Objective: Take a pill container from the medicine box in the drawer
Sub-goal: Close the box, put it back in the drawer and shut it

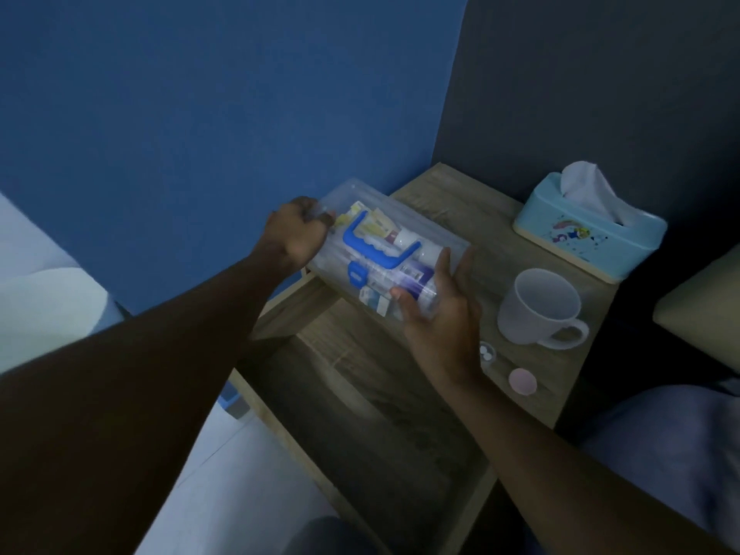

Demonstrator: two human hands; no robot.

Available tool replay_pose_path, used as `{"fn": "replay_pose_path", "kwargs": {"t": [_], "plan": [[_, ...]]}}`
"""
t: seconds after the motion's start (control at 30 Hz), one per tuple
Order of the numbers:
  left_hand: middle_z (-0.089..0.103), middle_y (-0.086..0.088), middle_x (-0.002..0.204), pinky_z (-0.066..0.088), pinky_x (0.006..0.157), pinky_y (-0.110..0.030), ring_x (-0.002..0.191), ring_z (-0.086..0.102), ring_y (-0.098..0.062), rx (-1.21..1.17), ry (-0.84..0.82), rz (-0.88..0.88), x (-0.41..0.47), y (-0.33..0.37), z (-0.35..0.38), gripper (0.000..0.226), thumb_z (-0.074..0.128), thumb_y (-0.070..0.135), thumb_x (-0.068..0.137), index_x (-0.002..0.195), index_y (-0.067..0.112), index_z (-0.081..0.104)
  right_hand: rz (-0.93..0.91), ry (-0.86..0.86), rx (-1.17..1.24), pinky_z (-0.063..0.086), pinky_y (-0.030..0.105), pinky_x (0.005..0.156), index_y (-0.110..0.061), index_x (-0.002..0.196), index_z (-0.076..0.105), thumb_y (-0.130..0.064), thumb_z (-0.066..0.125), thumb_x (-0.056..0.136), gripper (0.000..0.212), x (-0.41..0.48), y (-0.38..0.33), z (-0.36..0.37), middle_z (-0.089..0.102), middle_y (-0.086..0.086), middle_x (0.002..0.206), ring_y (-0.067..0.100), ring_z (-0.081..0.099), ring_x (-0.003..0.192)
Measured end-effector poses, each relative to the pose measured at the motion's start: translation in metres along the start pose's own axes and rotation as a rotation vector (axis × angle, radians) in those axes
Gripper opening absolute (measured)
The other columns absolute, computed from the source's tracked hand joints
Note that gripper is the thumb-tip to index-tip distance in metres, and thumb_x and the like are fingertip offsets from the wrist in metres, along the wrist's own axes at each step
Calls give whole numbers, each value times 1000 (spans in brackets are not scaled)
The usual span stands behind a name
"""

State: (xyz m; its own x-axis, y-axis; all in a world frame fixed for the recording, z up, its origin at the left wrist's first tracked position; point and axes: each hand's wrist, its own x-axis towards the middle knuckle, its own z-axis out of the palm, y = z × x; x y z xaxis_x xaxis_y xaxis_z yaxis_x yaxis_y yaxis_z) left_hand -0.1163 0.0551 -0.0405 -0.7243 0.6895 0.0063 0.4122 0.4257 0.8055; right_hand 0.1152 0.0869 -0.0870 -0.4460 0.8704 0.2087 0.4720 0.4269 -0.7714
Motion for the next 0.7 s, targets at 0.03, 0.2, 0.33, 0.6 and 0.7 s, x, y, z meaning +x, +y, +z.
{"fn": "replay_pose_path", "kwargs": {"t": [0.03,0.2,0.33,0.6,0.7], "plan": [[69,1,104,42,77,-24,95,62,-17,-5,8,7,-7,1,-4,32,55,44,87,108,23,67,3,1,6,52,42,102,-25,158,11,-47,56,93,82,-6,-4,-3,22,9,164,26,36,145],[68,3,96,44,79,-26,93,63,-19,-42,48,-17,-45,-1,-21,25,56,44,84,98,27,68,-25,56,-26,48,23,103,-23,157,19,-39,60,94,77,-46,-31,-15,-4,1,167,21,21,151],[69,3,94,44,70,-23,84,64,-16,-45,63,-67,-74,-13,-29,32,59,48,75,96,27,68,2,80,-60,25,-17,73,-25,155,24,-41,59,96,70,-92,-42,-11,-6,-3,167,3,6,144],[67,12,74,44,62,-23,72,61,-3,-23,95,-101,-127,-50,-34,37,59,60,70,76,24,66,15,107,-97,12,9,111,-23,153,18,-47,52,98,70,-172,-40,10,-2,4,168,19,10,154],[68,10,74,47,60,-24,71,62,-6,-1,52,-107,-135,-67,-32,37,63,62,72,78,25,66,85,62,-109,4,-5,101,-25,153,17,-52,51,95,73,-185,-32,18,1,4,168,19,13,153]]}}
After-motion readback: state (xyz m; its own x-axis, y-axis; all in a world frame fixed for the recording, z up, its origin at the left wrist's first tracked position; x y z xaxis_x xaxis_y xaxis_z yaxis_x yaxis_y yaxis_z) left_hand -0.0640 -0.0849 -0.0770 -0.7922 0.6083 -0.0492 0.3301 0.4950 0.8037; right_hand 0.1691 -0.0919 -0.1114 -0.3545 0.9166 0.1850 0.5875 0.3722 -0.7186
